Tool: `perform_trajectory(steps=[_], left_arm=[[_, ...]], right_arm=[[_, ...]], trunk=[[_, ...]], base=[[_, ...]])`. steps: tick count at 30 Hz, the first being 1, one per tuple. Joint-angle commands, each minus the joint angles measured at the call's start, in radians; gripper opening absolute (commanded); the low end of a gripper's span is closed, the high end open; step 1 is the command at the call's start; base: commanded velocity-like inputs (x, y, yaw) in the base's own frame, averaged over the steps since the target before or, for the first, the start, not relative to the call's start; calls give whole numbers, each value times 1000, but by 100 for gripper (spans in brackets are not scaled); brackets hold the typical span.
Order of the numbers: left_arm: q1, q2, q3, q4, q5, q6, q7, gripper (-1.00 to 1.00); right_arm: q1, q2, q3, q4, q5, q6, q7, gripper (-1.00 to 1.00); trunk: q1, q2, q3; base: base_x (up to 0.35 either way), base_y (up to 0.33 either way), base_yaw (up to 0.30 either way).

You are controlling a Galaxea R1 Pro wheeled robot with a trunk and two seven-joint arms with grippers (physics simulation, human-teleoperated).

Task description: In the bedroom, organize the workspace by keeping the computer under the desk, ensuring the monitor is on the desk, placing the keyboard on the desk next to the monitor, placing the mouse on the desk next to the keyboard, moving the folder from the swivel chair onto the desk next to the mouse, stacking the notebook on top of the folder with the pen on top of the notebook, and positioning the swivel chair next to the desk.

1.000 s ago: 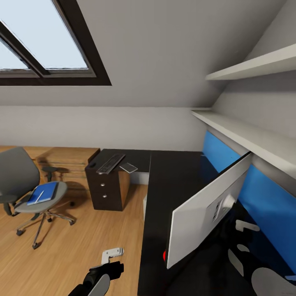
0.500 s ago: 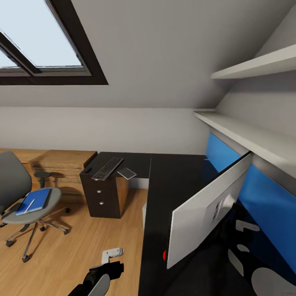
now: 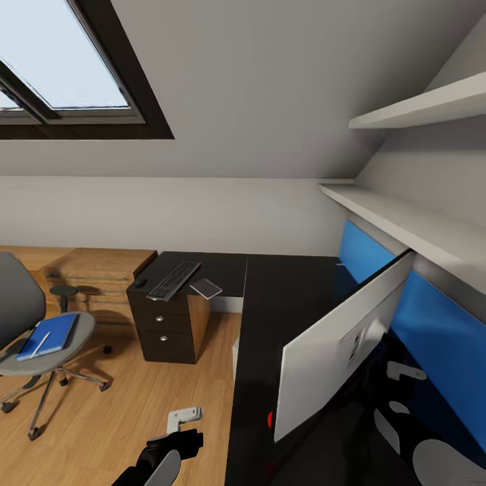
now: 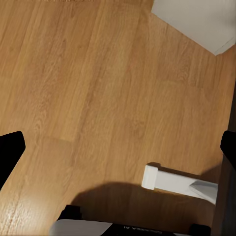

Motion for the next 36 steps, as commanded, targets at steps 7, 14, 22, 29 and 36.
perform_trajectory(steps=[7, 14, 22, 29, 36], left_arm=[[-1, 1, -3, -2, 8, 1, 9, 100], [-1, 1, -3, -2, 8, 1, 9, 100], [-1, 1, -3, -2, 8, 1, 9, 100], [-1, 1, -2, -2, 8, 1, 9, 100], [-1, 1, -2, -2, 8, 1, 9, 100]], right_arm=[[-1, 1, 9, -1, 1, -5, 1, -100], [-1, 1, 15, -1, 1, -5, 0, -100], [-1, 1, 15, -2, 1, -5, -1, -100], [-1, 1, 15, -3, 1, -5, -1, -100], [-1, 1, 16, -3, 1, -5, -1, -100]], trunk=[[1, -2, -1], [1, -2, -1], [1, -2, -1], [1, -2, -1], [1, -2, -1]], base=[[37, 0, 0], [17, 0, 0], [7, 0, 0], [28, -28, 0], [6, -41, 0]])
